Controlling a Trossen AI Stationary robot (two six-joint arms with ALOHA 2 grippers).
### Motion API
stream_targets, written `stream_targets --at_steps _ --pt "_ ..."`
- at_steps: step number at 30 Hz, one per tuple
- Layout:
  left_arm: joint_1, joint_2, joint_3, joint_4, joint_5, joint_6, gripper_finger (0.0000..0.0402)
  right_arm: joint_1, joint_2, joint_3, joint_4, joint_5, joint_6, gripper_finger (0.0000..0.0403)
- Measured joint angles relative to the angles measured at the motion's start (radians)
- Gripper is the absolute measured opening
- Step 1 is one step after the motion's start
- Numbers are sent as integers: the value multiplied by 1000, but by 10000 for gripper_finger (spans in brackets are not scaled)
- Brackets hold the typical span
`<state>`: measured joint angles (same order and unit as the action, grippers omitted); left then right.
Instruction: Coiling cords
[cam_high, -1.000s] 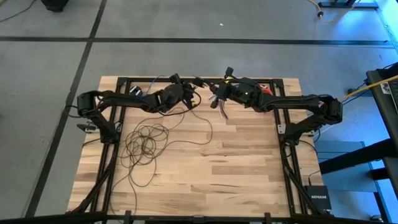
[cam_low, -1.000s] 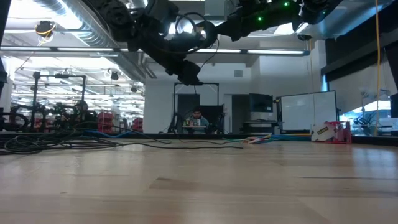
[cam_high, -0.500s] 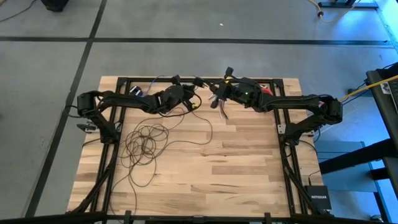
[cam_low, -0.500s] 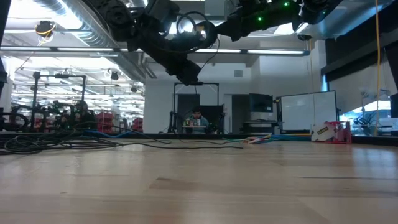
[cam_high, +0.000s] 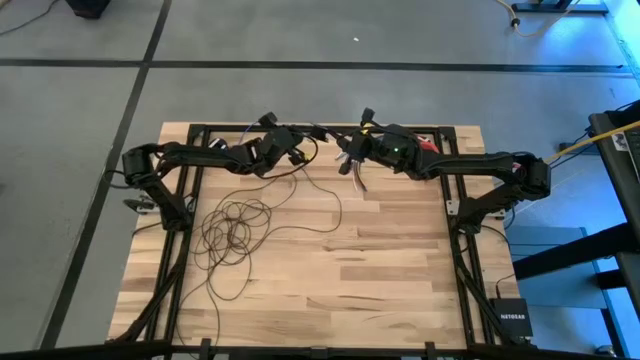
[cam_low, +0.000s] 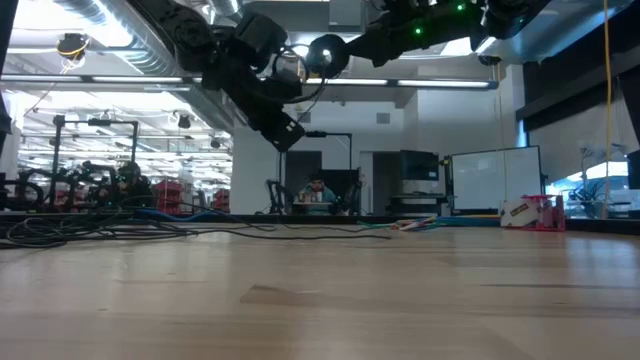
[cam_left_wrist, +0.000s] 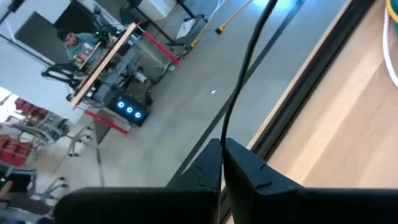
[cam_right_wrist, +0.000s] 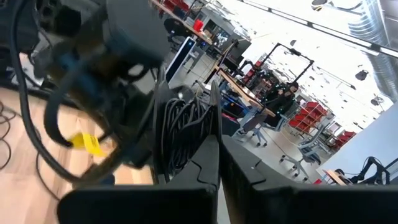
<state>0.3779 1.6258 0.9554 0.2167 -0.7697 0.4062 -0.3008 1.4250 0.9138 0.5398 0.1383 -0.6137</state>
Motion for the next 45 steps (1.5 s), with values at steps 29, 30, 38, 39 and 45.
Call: stream_targets --at_steps 29,30,38,39,45 --pt "-165 -440 0 -200 215 -142 5 -2 0 0 -91 117 -125 10" --pt "-174 -437 0 -181 240 -144 5 -2 0 0 -91 117 -125 10" --pt "-236 -340 0 -12 373 -145 5 -2 0 0 -84 116 -125 10" --pt "-241 -321 0 10 376 -145 5 -1 0 0 -81 116 -125 10" --pt "-254 -184 0 216 377 -106 5 -1 0 0 -66 115 -101 10"
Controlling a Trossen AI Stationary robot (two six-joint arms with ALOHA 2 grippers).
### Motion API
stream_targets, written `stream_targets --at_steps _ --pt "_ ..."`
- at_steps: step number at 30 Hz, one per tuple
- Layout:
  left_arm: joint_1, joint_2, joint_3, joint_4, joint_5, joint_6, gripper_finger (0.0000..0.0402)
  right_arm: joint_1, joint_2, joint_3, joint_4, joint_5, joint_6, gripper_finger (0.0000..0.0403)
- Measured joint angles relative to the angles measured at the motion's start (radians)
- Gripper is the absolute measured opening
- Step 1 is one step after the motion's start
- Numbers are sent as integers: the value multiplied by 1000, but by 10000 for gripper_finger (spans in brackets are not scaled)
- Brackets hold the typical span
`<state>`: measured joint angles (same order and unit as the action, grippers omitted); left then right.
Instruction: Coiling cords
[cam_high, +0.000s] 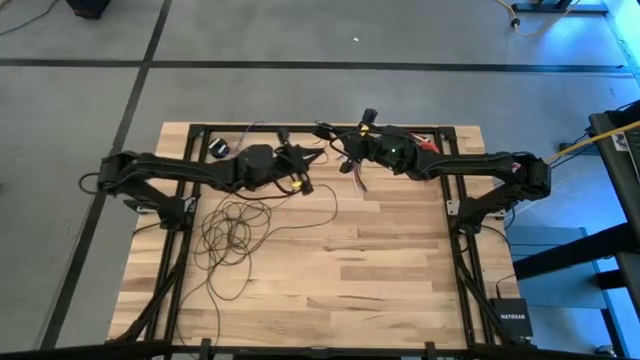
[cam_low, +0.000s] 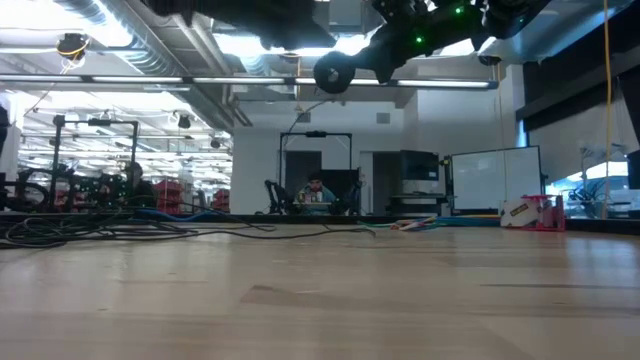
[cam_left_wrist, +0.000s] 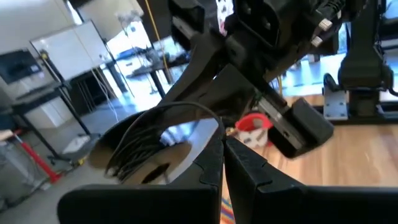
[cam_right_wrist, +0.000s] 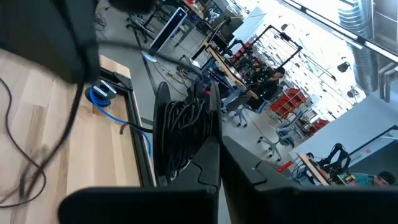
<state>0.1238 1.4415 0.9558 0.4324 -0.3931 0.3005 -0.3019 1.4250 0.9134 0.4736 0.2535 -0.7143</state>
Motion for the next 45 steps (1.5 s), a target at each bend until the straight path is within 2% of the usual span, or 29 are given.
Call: stream_targets --at_steps 8,16,29,38,45 --pt "20 165 2 219 2 63 5 0 0 0 16 -2 29 10" --pt "84 261 26 218 -1 74 5 0 0 0 46 -74 88 10" --pt "185 272 20 105 -54 74 5 0 -61 -2 -45 -75 131 10" --pt "245 275 16 -45 -72 34 5 2 -99 1 -61 -134 156 10" --pt "273 275 16 -92 -70 14 5 1 -102 1 -83 -108 138 10"
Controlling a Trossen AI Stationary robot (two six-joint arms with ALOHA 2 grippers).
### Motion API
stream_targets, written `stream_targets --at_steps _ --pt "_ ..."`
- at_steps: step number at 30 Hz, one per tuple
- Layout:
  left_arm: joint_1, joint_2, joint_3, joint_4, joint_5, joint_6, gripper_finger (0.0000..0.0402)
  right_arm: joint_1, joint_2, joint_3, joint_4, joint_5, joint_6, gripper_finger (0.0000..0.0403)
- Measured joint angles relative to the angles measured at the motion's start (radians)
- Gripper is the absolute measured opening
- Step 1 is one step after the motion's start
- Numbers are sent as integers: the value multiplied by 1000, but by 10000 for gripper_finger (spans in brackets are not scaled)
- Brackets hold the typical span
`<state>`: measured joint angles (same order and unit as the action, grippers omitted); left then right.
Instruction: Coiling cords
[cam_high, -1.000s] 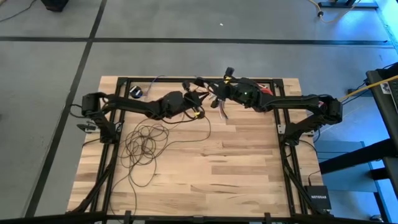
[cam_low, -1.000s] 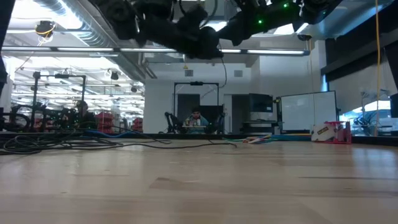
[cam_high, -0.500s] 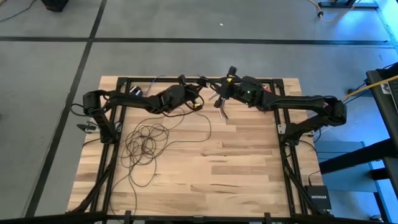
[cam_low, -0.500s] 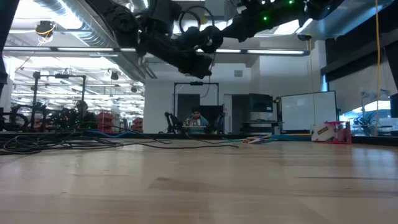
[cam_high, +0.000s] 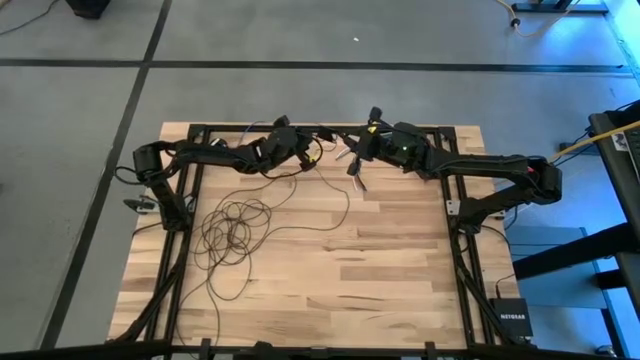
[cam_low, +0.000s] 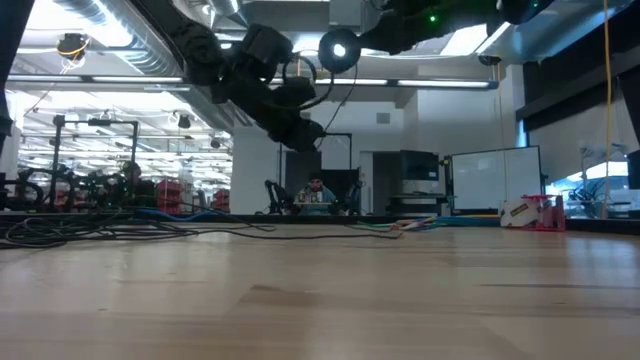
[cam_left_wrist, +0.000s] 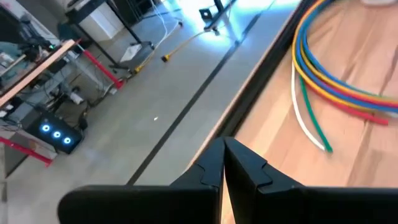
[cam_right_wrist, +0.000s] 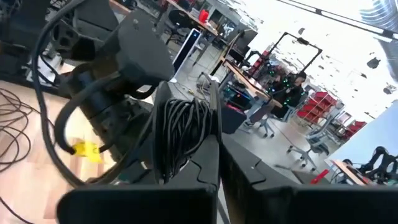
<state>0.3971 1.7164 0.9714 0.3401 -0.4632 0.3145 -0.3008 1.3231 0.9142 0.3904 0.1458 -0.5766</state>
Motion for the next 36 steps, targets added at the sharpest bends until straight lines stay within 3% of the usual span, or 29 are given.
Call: stream_targets --at_steps 6,11,19,36 --pt "-25 -19 0 -72 5 16 10 0 0 0 -5 27 -7 10" --pt "-52 -92 1 -127 32 -4 53 0 1 0 -5 28 -8 10" --pt "-64 -150 1 -247 269 11 130 -1 1 0 -6 28 -10 10" --pt "-23 -34 1 -70 243 7 137 -1 2 0 -3 19 -11 10"
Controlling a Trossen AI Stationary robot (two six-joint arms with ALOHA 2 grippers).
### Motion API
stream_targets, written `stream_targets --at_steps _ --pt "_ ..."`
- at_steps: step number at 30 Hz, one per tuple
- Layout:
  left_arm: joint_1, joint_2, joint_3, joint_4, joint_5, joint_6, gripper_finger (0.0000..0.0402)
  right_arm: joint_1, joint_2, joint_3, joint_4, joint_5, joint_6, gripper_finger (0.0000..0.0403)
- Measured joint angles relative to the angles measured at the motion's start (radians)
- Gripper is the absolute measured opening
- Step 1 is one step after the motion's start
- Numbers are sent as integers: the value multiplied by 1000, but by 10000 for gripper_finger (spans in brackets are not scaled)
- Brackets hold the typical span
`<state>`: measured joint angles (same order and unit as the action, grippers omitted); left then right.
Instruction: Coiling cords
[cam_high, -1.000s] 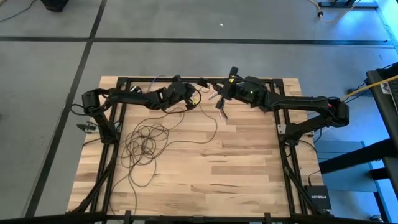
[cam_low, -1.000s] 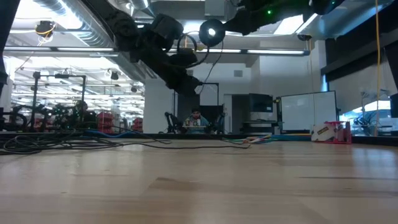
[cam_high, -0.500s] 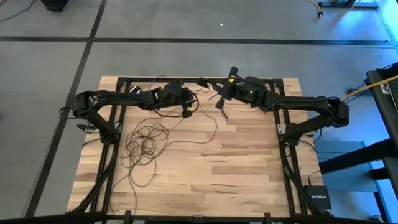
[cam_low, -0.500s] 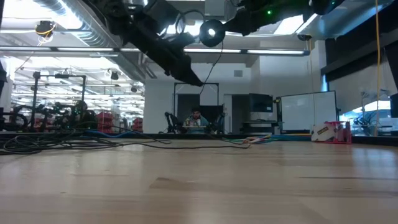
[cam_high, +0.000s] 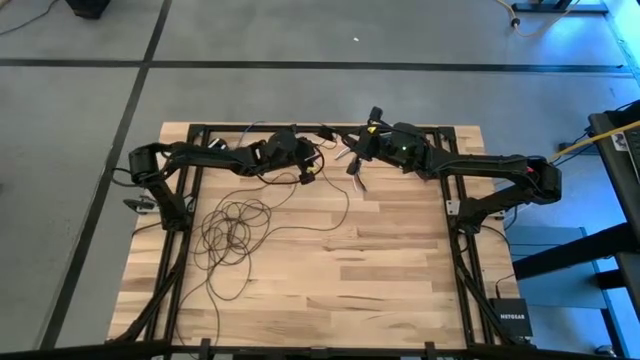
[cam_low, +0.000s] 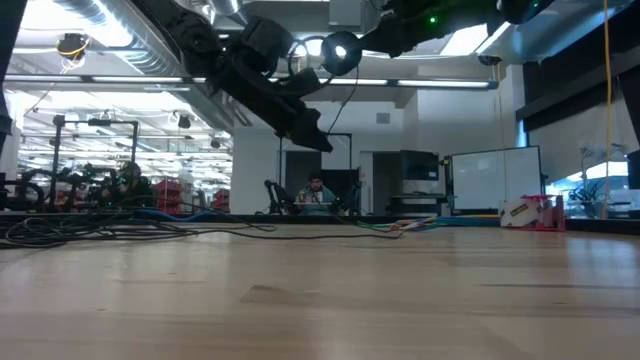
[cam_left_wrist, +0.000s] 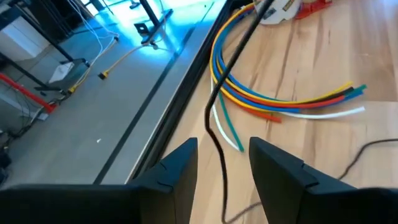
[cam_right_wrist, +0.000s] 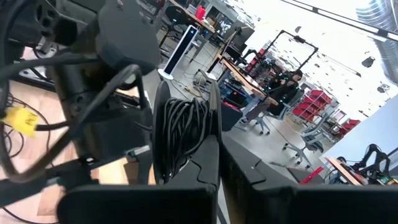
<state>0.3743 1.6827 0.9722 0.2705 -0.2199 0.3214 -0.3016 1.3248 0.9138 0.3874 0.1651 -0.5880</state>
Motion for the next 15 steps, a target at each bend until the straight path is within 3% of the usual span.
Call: stream_targets --at_steps 4,10,13,15 --pt "7 0 0 15 -1 0 105 0 0 0 -1 -1 0 10" --pt "27 0 0 1 -1 0 15 0 1 0 -1 -1 0 10" --pt "35 -3 0 0 -25 -4 10 0 1 0 -3 -10 0 10" --pt "40 -9 0 2 -94 4 12 0 1 0 -4 -28 -1 10"
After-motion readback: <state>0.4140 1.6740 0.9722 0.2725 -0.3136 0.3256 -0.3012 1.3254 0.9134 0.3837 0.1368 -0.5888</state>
